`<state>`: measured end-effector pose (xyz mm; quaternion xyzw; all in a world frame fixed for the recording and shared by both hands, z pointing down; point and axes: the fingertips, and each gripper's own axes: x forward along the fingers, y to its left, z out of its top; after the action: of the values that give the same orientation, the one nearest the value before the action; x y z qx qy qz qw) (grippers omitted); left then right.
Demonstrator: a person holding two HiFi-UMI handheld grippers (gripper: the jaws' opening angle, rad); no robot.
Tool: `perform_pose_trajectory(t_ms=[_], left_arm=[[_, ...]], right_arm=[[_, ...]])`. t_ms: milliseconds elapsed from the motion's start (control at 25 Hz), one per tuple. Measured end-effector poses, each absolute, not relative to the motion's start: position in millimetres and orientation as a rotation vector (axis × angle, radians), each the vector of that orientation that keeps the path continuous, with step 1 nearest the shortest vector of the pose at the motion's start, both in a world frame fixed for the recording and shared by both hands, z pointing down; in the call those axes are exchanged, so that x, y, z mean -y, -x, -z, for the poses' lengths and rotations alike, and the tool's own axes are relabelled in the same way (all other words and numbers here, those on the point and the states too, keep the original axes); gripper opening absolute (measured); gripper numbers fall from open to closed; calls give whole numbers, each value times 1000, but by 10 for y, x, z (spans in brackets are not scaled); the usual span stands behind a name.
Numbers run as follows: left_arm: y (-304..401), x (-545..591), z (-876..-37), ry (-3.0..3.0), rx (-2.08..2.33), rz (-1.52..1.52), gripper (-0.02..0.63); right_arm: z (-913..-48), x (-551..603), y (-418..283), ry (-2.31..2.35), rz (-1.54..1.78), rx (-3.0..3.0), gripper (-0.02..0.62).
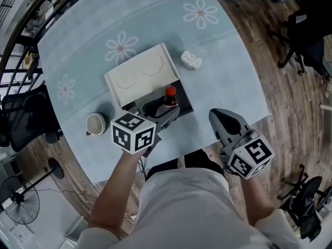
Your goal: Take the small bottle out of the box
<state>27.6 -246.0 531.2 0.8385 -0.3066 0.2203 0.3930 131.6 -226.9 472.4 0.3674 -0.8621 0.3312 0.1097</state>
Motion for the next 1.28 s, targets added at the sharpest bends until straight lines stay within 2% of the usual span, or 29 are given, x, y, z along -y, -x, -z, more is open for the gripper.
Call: perform_pose_trajectory(t_ms=[1280], left_arm=[[569,1680,-3409,-2584,827,-122,230]], right_arm=[[-3359,1843,-458,-1150,-601,2690,21]])
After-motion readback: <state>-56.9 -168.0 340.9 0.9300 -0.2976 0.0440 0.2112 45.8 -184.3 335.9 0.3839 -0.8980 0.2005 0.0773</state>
